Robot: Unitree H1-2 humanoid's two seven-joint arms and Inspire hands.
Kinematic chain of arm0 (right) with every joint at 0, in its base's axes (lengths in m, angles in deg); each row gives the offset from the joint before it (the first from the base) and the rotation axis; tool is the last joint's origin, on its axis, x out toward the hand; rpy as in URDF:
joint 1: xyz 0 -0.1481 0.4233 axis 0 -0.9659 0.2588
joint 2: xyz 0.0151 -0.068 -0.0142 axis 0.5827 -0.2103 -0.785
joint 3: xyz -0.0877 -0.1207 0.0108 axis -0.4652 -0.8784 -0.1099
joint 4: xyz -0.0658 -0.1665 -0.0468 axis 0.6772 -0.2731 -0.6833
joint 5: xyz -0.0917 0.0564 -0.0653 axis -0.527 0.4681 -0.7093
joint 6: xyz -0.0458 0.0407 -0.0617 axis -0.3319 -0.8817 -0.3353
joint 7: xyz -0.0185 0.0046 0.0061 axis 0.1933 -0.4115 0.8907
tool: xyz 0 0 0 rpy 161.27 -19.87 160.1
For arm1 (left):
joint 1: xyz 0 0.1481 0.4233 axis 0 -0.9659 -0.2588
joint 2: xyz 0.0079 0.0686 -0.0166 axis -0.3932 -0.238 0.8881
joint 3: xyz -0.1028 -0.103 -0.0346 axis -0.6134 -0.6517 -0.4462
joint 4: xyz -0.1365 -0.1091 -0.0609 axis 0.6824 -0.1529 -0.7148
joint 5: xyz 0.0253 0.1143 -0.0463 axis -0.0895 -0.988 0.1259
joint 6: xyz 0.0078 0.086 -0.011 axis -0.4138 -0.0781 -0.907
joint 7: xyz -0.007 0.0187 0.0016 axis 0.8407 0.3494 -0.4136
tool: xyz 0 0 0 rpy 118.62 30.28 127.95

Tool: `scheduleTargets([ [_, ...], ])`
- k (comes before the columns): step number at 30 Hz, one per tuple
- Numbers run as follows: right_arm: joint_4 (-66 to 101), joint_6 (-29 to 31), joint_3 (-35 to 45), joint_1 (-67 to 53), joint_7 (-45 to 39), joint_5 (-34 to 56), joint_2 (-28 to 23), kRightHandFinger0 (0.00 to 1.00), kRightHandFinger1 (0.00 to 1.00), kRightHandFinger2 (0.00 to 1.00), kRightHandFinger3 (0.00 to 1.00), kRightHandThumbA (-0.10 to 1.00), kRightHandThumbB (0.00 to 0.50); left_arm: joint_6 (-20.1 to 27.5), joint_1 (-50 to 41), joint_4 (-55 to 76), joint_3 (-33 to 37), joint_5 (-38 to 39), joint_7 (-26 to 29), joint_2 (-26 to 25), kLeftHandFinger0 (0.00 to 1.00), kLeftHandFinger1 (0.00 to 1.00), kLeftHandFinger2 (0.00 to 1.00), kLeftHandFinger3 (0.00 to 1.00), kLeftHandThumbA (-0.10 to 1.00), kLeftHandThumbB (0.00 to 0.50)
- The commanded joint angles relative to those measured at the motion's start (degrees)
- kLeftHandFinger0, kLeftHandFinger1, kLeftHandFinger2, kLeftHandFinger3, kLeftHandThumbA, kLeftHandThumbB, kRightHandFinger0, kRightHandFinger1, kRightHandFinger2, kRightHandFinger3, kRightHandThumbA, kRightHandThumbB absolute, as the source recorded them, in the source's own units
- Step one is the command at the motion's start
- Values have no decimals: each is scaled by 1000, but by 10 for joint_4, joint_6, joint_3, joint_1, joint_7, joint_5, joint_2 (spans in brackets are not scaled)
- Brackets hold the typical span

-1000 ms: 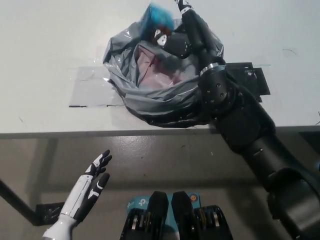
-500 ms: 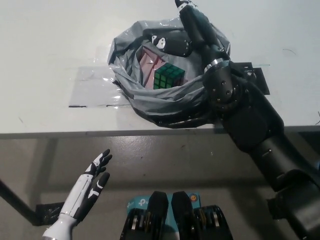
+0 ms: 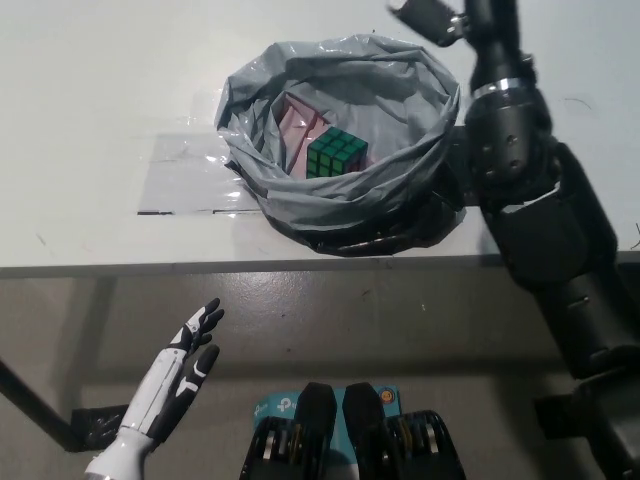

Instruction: Use the right hand to pick up a rubix's cube and place it into a plastic bag and lift the bag

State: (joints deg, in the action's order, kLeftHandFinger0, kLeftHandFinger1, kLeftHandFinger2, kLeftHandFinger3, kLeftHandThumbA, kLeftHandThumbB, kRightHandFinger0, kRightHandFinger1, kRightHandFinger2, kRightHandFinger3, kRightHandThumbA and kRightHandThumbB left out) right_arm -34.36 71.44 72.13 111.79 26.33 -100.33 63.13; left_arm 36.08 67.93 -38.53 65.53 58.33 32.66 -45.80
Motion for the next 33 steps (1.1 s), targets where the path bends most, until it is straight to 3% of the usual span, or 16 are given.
scheduleTargets([
  [1, 1, -22, 26, 9, 34, -17, -18, 1000, 1000, 1000, 1000, 679, 427, 12, 2, 10, -2, 1, -1, -2, 1000, 1000, 1000, 1000, 1000, 191],
  [10, -61, -52, 23, 6, 29, -24, -10, 1000, 1000, 1000, 1000, 603, 423, 10, 4, 12, -2, -1, -1, -2, 1000, 1000, 1000, 1000, 1000, 194],
  [12, -82, -48, 21, 8, 28, -20, -7, 1000, 1000, 1000, 1000, 594, 448, 16, 5, 8, -2, 1, -1, -2, 1000, 1000, 1000, 1000, 1000, 193],
  [15, -115, -53, 14, 10, 31, -22, 1, 1000, 1000, 1000, 1000, 628, 490, 14, 4, 11, -2, 2, -3, -2, 1000, 1000, 1000, 1000, 1000, 204],
  [23, -151, -67, -10, 20, -58, 2, 2, 1000, 1000, 1000, 1000, 779, 500, 15, 7, 9, -1, 0, -3, -3, 1000, 1000, 1000, 1000, 1000, 198],
  [29, -152, -102, -29, 20, -125, 7, -2, 1000, 1000, 1000, 1000, 760, 500, 11, 5, 11, -1, 3, -4, -2, 1000, 1000, 1000, 1000, 1000, 199],
  [33, -183, -141, -62, 33, -160, -24, -14, 1000, 1000, 1000, 1000, 805, 500, 11, 4, 14, 0, -1, -3, -3, 1000, 1000, 1000, 1000, 1000, 194],
])
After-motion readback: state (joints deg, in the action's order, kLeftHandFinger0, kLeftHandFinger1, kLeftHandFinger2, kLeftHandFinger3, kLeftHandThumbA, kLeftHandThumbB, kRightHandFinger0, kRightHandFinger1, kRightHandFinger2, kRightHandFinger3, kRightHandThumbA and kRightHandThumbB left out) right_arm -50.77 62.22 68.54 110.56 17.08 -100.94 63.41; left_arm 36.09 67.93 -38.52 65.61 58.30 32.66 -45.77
